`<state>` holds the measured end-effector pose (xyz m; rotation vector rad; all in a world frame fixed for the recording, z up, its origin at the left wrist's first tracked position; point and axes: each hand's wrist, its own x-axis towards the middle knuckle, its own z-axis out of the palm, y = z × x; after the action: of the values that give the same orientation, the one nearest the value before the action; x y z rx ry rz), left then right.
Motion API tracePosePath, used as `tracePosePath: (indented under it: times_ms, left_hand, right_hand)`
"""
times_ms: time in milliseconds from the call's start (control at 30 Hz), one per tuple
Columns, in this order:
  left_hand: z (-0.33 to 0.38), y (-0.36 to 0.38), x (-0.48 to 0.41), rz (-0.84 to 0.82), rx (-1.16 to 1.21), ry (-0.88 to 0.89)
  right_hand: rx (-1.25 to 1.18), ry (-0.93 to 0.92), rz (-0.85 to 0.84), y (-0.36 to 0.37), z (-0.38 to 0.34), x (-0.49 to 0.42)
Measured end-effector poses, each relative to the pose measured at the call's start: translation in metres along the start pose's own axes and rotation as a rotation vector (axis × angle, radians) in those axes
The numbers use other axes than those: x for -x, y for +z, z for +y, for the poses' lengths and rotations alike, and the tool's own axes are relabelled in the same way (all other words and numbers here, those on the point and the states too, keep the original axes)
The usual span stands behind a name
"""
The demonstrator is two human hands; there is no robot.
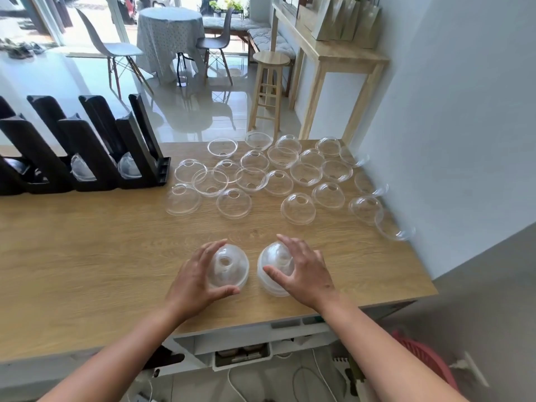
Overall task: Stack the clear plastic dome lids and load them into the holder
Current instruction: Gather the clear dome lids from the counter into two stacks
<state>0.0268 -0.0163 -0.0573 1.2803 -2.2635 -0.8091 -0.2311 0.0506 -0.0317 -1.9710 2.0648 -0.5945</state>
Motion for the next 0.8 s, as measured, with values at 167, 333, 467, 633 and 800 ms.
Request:
tracePosePath:
  times_ms: [167, 333, 467, 633, 800]
  left_hand:
    - [0.014, -0.012, -0.014, 0.107, 0.057, -0.004]
    - [0.076, -0.017, -0.092, 0.242, -0.106, 0.149]
    - [0.142, 0.026, -0.161, -0.032, -0.192, 0.346]
    - [0.198, 0.106, -0.234, -0.242, -0.51, 0.449]
    - [0.23, 0.165, -0.267, -0.329, -0.668, 0.375]
  right_hand:
    - [-0.162, 0.045, 0.013, -0.01, 0.01, 0.003]
    - [-0.031, 0.329, 0.367, -0.047, 0.076, -0.001]
    - [0.084, 0.5, 0.336, -0.074, 0.135, 0.006]
    - [0.293, 0.586, 0.129, -0.081, 0.182, 0.009]
    - [0.334, 0.587, 0.088, -0.075, 0.202, 0.006]
